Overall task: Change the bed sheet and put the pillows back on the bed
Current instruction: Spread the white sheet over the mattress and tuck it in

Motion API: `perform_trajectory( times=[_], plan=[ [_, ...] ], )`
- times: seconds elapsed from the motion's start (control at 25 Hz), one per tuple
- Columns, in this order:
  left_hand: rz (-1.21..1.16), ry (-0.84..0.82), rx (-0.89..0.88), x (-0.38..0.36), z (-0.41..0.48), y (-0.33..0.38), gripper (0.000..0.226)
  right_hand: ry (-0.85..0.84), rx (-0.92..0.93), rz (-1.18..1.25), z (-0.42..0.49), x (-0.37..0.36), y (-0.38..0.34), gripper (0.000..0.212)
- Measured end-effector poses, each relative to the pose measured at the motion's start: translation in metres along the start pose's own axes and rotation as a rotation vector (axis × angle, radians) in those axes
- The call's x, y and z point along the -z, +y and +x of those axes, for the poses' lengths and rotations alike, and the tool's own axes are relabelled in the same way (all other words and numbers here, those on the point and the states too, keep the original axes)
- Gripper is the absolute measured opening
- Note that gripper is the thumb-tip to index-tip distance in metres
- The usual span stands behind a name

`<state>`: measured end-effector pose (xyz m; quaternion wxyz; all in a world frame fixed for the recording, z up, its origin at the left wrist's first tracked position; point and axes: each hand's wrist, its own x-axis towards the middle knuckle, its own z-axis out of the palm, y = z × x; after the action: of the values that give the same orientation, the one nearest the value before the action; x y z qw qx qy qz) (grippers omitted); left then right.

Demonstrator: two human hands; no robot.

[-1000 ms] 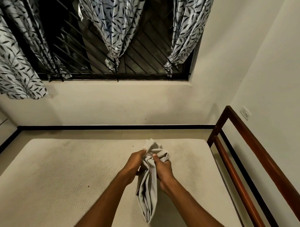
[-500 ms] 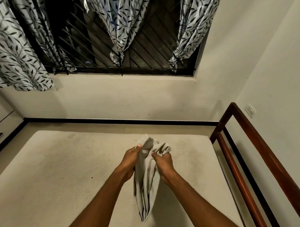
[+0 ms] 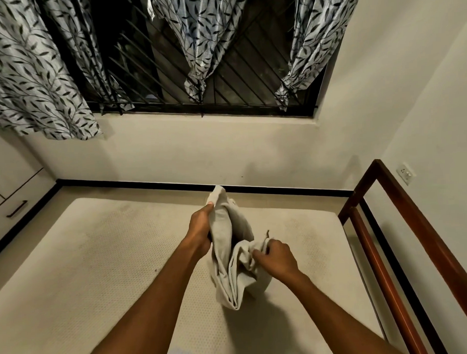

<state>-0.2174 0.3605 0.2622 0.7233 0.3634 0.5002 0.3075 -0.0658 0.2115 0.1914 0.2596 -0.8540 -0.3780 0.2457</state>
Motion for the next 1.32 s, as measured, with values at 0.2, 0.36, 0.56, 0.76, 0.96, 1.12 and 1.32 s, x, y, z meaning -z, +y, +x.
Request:
perform_trajectory(
  times=[0.2,0.36,0.56,0.76,0.96,1.12,1.32],
  plan=[
    [-0.083,-0.073,0.006,-0.012,-0.013,0.0,0.045,0.112,0.199,0.344,-0.005,0.003,-0.074,0.025],
    [0.005,-0.15,-0.073,-0.009,-0.02,-0.004,0.047,-0.095,0.33,0.425,-0.004,-0.011,-0.106,0.056],
    [-0.025,-0.132,-0.056,-0.003,-0.019,-0.02,0.043,0.015,0.354,0.398,0.005,-0.025,-0.094,0.027],
    [0.007,-0.108,-0.067,0.0,-0.015,-0.023,0.038,-0.1,0.224,0.543,0.008,-0.023,-0.085,0.035],
    [0.187,-0.125,-0.143,0.006,-0.003,-0.043,0.019,-0.077,-0.032,0.729,0.008,-0.02,-0.085,0.037],
    [0.195,-0.065,-0.118,0.01,0.009,-0.046,0.015,-0.034,-0.232,0.941,0.012,-0.023,-0.073,0.032],
    [0.035,0.034,-0.025,0.002,0.024,-0.037,0.024,-0.225,-0.414,1.343,0.033,-0.018,-0.068,0.055]
  ],
)
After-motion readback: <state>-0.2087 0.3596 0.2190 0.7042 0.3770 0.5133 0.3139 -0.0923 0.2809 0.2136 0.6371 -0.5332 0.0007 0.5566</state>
